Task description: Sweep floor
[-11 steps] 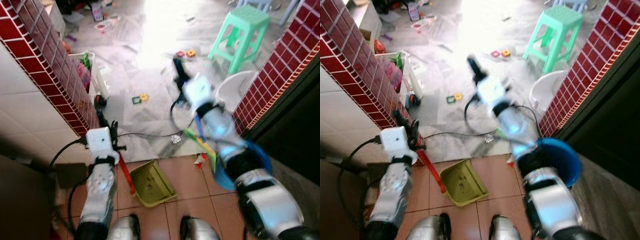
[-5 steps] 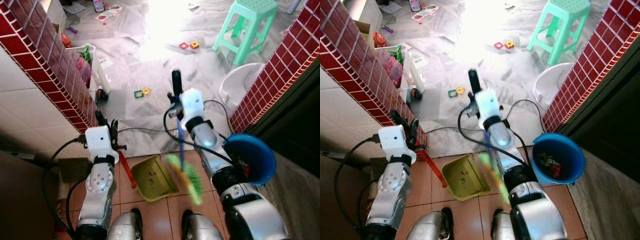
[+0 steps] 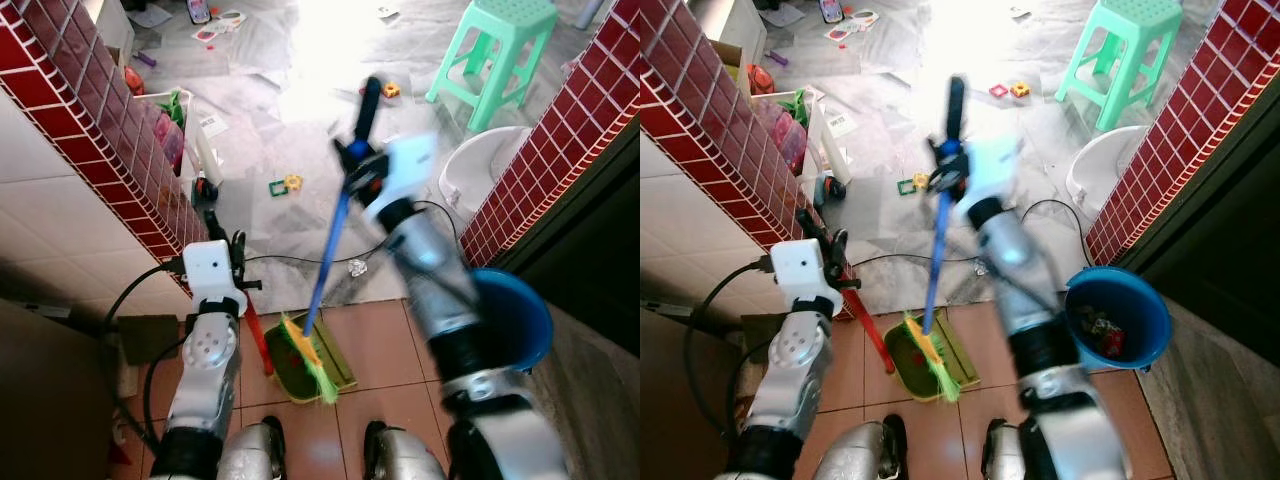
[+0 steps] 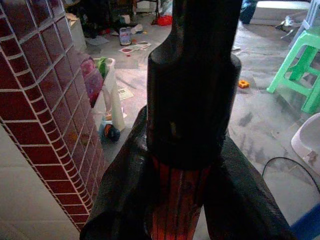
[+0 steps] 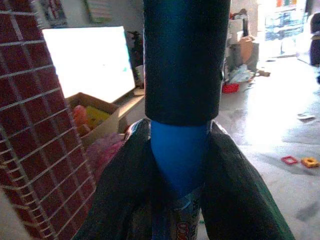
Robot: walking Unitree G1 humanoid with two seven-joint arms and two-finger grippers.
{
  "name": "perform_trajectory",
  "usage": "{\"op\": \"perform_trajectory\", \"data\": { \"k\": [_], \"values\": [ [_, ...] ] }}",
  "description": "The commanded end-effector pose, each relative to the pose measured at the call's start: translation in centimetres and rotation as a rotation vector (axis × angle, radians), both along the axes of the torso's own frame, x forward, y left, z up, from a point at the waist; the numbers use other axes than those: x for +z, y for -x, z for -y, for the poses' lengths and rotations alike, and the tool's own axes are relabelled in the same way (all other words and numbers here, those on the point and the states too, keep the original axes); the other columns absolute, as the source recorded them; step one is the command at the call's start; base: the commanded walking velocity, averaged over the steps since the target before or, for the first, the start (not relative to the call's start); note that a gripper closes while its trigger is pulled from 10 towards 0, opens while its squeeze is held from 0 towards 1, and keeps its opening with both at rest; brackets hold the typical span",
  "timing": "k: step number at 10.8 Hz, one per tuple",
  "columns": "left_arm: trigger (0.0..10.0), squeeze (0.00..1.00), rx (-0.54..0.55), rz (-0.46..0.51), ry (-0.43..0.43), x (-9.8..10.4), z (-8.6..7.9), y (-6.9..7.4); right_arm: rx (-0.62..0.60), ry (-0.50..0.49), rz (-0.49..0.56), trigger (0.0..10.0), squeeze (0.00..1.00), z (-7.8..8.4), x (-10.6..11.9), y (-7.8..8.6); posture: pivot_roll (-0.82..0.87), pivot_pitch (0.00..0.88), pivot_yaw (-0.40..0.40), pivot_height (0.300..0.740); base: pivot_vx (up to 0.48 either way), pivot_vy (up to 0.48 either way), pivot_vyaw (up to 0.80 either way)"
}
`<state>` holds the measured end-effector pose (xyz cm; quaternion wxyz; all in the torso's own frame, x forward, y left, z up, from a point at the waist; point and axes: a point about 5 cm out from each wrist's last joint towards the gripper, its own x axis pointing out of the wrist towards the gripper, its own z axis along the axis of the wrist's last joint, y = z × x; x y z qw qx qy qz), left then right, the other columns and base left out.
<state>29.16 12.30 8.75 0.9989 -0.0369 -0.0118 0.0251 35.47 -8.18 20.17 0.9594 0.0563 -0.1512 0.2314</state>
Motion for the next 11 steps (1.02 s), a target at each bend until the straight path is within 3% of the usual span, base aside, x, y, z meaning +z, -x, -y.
{"op": "perform_trajectory", "data": {
  "k": [1, 2, 5, 7, 8, 11],
  "values": [
    [10.0, 0.00, -0.017, -0.147, 0.024, -3.0, 0.8, 1.0, 0.013, -0.014, 0.137, 10.0, 0.00, 0.1, 3.5, 0.1, -0.04, 0.141, 0.018, 0.740, 0.000, 0.000, 0.00],
    [10.0, 0.00, -0.015, -0.148, 0.024, -3.0, 0.9, 0.8, -0.004, 0.012, 0.183, 10.0, 0.00, 0.9, 4.5, -0.4, -0.04, 0.130, 0.010, 0.740, 0.000, 0.000, 0.00],
    [10.0, 0.00, -0.024, -0.155, 0.036, -3.0, 1.2, 0.9, -0.117, 0.112, 0.162, 10.0, 0.00, 3.6, 4.6, -3.0, -0.02, 0.129, -0.009, 0.740, 0.000, 0.000, 0.00],
    [10.0, 0.00, -0.026, -0.139, 0.045, -2.7, 1.1, 1.4, -0.116, 0.226, 0.224, 10.0, 0.00, 3.4, 4.4, -3.2, 0.00, 0.137, -0.010, 0.740, 0.000, 0.000, 0.00],
    [10.0, 0.00, -0.025, -0.141, 0.048, -2.7, 1.0, 2.2, -0.052, 0.273, 0.232, 10.0, 0.00, 2.9, 3.7, -3.1, 0.02, 0.159, -0.009, 0.740, 0.000, 0.000, 0.00],
    [10.0, 0.00, -0.038, -0.146, 0.049, -2.1, 0.7, 4.5, 0.024, 0.333, 0.279, 10.0, 0.00, 1.4, 3.3, -3.3, 0.08, 0.209, 0.003, 0.740, 0.000, 0.000, 0.00]
  ]
}}
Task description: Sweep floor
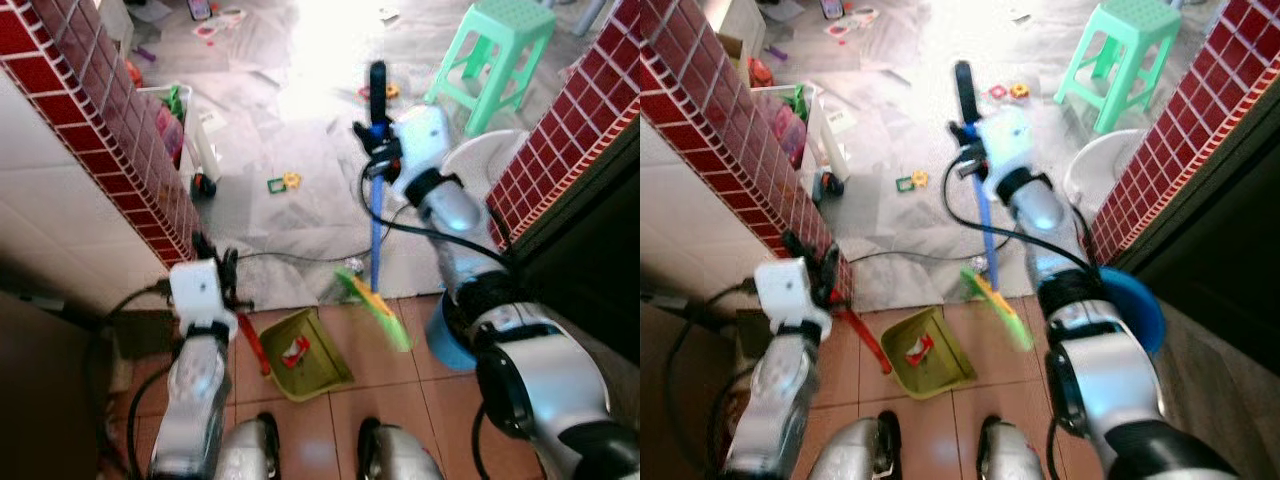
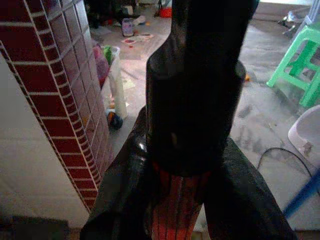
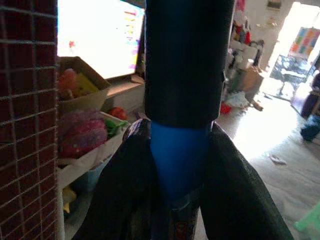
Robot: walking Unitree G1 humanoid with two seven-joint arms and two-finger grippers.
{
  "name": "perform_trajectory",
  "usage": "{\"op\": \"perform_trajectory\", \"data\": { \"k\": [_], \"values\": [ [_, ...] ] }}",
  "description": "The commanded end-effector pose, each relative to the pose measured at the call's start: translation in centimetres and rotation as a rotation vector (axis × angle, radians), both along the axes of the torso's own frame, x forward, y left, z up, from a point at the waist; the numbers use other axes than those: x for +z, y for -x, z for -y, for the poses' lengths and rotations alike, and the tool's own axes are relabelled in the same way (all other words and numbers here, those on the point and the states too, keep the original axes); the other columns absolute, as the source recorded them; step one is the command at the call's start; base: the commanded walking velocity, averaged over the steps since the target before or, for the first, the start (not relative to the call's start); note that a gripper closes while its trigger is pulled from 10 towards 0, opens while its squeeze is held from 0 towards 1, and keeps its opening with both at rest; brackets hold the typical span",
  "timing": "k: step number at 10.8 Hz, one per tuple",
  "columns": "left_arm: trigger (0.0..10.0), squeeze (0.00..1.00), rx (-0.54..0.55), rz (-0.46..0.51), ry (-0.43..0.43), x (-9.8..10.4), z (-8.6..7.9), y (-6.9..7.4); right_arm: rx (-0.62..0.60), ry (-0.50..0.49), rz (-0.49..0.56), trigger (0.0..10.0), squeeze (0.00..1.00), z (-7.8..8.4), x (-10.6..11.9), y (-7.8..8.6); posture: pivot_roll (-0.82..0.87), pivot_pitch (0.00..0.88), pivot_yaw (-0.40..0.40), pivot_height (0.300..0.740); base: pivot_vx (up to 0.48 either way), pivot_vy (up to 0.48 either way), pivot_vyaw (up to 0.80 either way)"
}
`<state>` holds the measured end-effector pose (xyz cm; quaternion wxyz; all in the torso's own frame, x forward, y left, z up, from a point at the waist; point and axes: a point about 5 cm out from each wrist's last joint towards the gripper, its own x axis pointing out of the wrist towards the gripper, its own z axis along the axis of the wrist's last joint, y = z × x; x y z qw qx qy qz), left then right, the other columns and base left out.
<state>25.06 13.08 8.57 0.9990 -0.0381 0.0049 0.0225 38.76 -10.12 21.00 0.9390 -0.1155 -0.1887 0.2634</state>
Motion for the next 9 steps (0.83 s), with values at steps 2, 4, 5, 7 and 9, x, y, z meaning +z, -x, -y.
{"op": "perform_trajectory", "data": {
  "k": [2, 4, 5, 7, 9],
  "values": [
    [10.0, 0.00, -0.040, -0.136, 0.042, -1.9, 1.4, 1.6, 0.064, 0.016, 0.112, 10.0, 0.00, -1.4, 2.6, 0.0, 0.11, 0.235, 0.017, 0.740, 0.000, 0.000, 0.00],
    [10.0, 0.00, -0.047, -0.146, 0.045, -1.7, 1.5, 2.0, 0.068, -0.040, 0.161, 10.0, 0.00, -1.3, 4.6, -0.2, 0.10, 0.246, 0.024, 0.740, 0.000, 0.000, 0.00],
    [10.0, 0.00, -0.051, -0.149, 0.048, -1.6, 1.6, 2.2, 0.059, -0.031, 0.202, 10.0, 0.00, -1.1, 5.1, -0.2, 0.11, 0.248, 0.025, 0.740, 0.000, 0.000, 0.00],
    [10.0, 0.00, -0.064, -0.170, 0.054, -1.4, 1.9, 2.9, 0.034, 0.095, 0.280, 10.0, 0.00, -0.7, 4.8, 0.0, 0.12, 0.262, 0.026, 0.740, 0.000, 0.000, 0.00],
    [10.0, 0.00, -0.056, -0.186, 0.048, -1.3, 1.5, 3.4, 0.064, 0.170, 0.239, 10.0, 0.00, -1.7, 2.8, 0.3, 0.14, 0.272, 0.026, 0.740, 0.000, 0.000, 0.00]
  ]
}}
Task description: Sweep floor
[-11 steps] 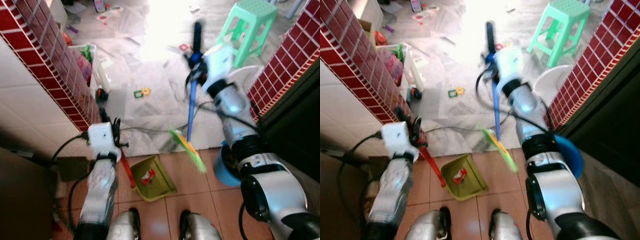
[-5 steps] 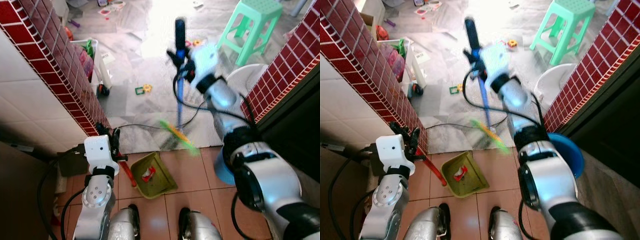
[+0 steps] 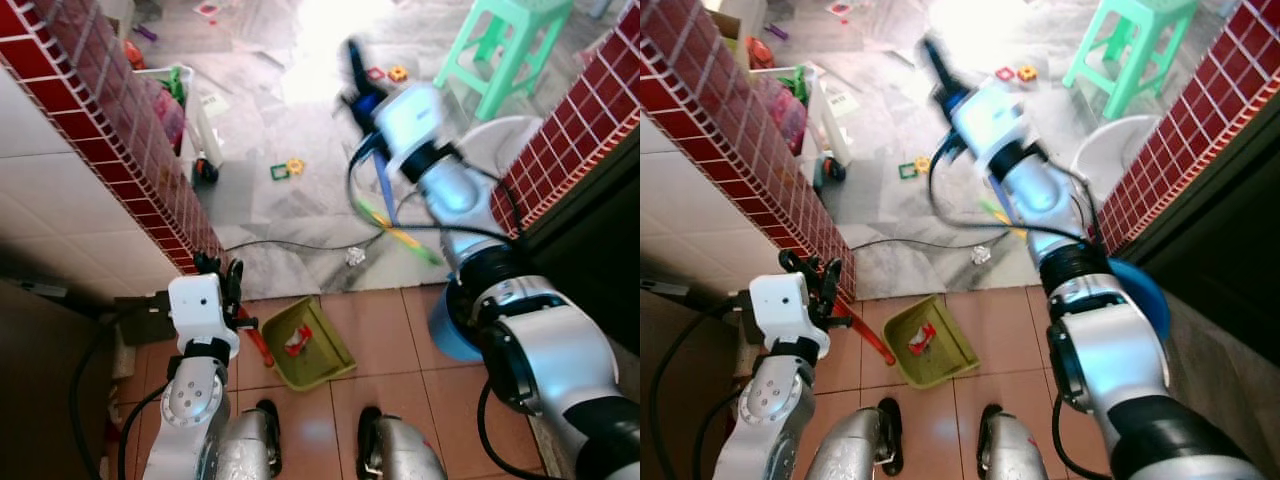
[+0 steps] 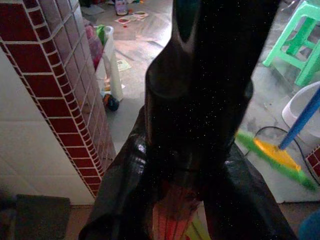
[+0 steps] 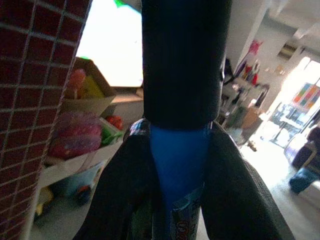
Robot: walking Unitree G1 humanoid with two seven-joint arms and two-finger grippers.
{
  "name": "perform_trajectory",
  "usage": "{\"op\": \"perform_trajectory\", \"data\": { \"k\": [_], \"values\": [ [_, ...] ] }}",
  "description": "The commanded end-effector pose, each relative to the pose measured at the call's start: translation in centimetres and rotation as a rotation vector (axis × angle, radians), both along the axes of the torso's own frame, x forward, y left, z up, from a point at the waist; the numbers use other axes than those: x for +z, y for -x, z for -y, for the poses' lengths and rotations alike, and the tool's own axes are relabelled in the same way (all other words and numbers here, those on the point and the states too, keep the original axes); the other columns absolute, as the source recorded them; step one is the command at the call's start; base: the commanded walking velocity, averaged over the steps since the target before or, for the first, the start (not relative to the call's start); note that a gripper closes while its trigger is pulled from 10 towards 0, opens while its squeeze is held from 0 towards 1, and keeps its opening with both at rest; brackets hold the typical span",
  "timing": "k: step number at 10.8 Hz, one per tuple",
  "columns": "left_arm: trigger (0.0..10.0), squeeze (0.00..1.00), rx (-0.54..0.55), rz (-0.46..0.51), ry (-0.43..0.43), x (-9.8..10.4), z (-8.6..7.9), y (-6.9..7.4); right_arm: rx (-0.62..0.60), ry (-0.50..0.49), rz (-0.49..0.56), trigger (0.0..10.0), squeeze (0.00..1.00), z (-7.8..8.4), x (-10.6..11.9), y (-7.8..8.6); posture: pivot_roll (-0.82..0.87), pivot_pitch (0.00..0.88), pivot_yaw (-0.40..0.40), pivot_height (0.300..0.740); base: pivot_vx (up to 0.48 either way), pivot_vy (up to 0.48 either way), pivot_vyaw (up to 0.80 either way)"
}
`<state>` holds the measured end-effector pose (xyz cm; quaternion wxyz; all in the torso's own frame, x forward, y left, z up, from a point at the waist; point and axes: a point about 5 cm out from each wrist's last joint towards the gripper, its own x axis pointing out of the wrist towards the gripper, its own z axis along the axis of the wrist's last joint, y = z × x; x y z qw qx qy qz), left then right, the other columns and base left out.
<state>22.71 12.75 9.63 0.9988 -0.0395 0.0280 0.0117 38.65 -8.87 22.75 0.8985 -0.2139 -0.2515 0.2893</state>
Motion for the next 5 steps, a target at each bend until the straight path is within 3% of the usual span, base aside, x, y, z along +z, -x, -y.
{"op": "perform_trajectory", "data": {
  "k": [1, 2, 3, 5],
  "values": [
    [10.0, 0.00, -0.023, -0.157, 0.048, -2.6, 1.0, 1.2, 0.020, -0.017, -0.057, 10.0, 0.00, -0.9, -1.2, 0.2, 0.15, 0.272, 0.021, 0.740, 0.000, 0.000, 0.00],
    [10.0, 0.00, -0.026, -0.163, 0.049, -2.7, 1.2, 1.3, 0.038, -0.062, -0.187, 10.0, 0.00, -1.2, -3.3, 0.3, 0.16, 0.271, 0.020, 0.740, 0.000, 0.000, 0.00],
    [10.0, 0.00, -0.029, -0.164, 0.049, -2.6, 1.3, 1.2, 0.047, -0.079, -0.231, 10.0, 0.00, -1.3, -4.0, 0.5, 0.16, 0.271, 0.020, 0.740, 0.000, 0.000, 0.00],
    [10.0, 0.00, -0.030, -0.168, 0.048, -2.6, 1.3, 1.3, 0.043, -0.073, -0.228, 10.0, 0.00, -1.4, -4.1, 0.5, 0.16, 0.271, 0.020, 0.740, 0.000, 0.000, 0.00]
  ]
}}
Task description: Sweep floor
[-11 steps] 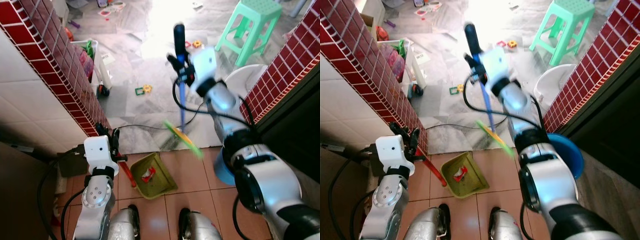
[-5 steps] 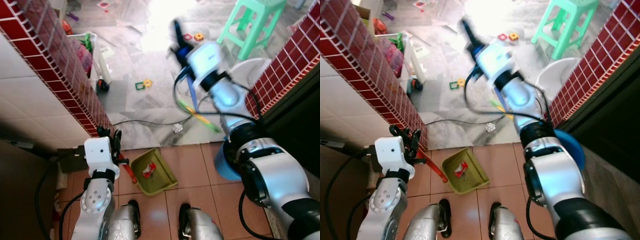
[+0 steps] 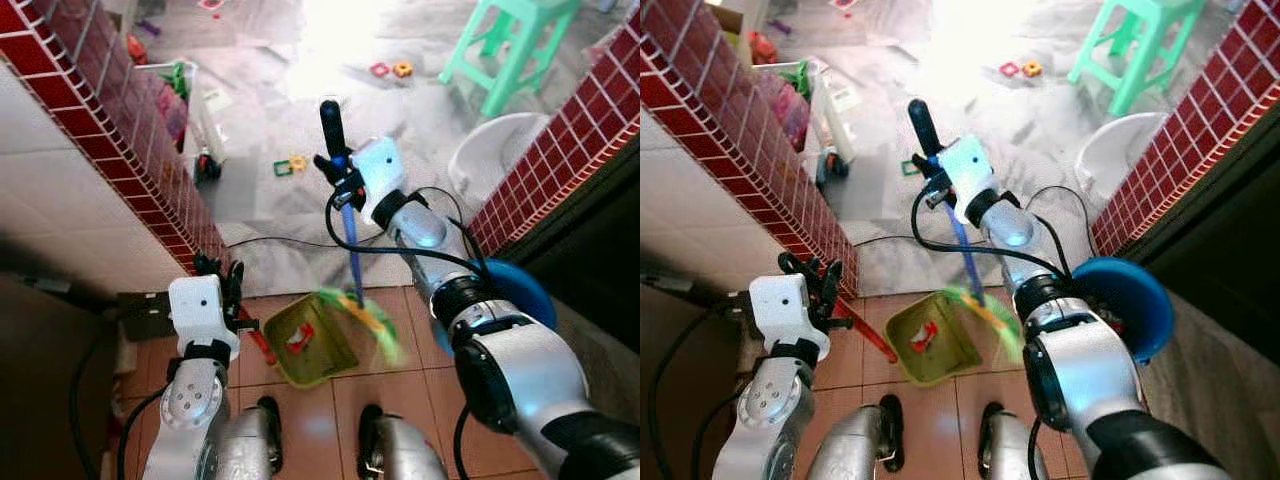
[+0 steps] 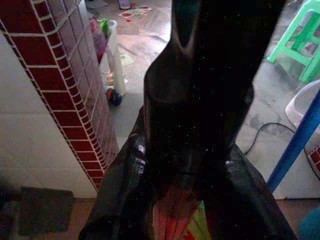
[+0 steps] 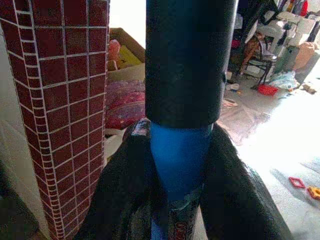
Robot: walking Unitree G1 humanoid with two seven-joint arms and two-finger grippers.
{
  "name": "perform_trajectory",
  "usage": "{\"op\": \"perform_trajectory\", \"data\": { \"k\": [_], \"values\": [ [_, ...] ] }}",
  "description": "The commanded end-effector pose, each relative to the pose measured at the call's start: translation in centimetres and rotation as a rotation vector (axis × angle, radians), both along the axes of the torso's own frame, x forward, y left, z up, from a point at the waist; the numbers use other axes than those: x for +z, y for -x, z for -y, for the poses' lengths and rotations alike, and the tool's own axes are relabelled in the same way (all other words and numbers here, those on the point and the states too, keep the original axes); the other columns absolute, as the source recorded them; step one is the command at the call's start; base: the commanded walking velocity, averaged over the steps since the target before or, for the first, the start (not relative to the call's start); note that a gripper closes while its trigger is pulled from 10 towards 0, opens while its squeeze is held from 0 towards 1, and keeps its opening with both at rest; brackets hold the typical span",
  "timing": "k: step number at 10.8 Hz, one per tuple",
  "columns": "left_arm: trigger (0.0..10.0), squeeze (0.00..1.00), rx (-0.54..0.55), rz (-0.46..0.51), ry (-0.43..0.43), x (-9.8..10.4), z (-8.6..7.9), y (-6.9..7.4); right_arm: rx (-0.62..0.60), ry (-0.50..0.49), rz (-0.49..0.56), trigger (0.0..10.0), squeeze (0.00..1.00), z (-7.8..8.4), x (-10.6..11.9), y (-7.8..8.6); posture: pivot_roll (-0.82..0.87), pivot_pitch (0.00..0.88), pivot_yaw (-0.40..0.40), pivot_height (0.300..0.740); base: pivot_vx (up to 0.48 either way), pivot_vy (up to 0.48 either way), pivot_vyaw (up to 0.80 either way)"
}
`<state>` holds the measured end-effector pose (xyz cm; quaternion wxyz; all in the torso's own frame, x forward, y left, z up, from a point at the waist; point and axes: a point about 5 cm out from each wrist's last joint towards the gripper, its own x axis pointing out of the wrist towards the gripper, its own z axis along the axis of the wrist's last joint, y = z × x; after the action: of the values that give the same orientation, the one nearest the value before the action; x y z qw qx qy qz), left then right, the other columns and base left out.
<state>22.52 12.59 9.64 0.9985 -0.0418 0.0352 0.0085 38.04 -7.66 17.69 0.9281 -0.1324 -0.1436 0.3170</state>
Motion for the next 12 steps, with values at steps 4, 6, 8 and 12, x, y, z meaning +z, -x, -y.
{"op": "perform_trajectory", "data": {
  "k": [4, 6, 8, 12],
  "values": [
    [10.0, 0.00, -0.036, -0.146, 0.060, -2.9, 1.8, -0.4, 0.566, -0.180, -0.151, 10.0, 0.00, 0.8, 3.1, 2.5, 0.08, 0.220, 0.007, 0.740, 0.000, 0.000, 0.00],
    [10.0, 0.00, -0.043, -0.141, 0.062, -2.8, 2.0, -0.9, 0.554, -0.385, -0.074, 10.0, 0.00, 1.8, 9.2, 1.3, 0.07, 0.205, 0.010, 0.740, 0.000, 0.000, 0.00],
    [10.0, 0.00, -0.035, -0.133, 0.062, -2.9, 1.9, -1.3, 0.455, -0.241, 0.123, 10.0, 0.00, 2.6, 11.8, 1.2, 0.07, 0.196, 0.005, 0.740, 0.000, 0.000, 0.00],
    [10.0, 0.00, -0.030, -0.130, 0.064, -2.9, 1.9, -1.4, 0.177, 0.098, 0.250, 10.0, 0.00, 2.5, 7.0, 0.4, 0.08, 0.193, 0.002, 0.740, 0.000, 0.000, 0.00]
  ]
}}
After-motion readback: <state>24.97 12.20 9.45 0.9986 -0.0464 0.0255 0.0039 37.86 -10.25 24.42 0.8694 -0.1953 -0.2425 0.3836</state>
